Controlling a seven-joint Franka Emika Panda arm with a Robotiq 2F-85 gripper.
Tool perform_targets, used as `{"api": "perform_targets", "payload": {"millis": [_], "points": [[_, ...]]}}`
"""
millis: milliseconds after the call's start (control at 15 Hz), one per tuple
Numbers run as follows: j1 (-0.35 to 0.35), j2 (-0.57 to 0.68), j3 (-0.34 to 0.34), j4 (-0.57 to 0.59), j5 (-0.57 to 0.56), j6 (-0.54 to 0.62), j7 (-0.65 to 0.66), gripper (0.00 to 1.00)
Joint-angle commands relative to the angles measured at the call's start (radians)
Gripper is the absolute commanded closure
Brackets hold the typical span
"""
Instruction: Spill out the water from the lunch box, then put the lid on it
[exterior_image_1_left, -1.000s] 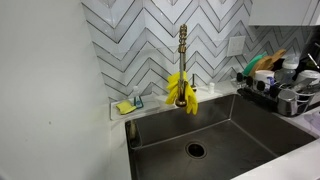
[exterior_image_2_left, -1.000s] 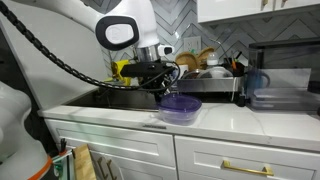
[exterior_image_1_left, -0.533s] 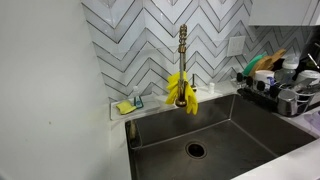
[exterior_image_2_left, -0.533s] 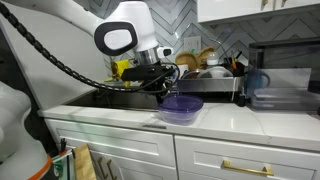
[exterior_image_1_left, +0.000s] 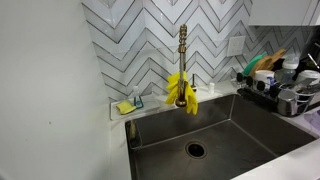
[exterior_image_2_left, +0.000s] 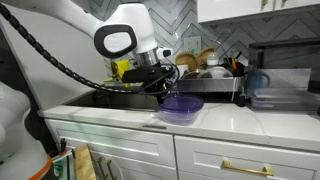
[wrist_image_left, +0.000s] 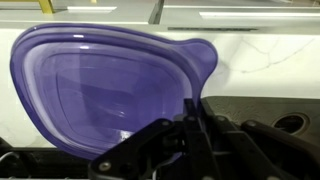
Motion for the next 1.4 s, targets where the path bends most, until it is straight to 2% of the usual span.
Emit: {"api": "perform_targets", "payload": {"millis": [0, 1333], "points": [[0.022, -0.013, -0.022, -0.031, 0.002, 0.029, -0.008, 0.98], [0.025, 0.008, -0.022, -0.052, 0.016, 0.094, 0.053, 0.98]]}}
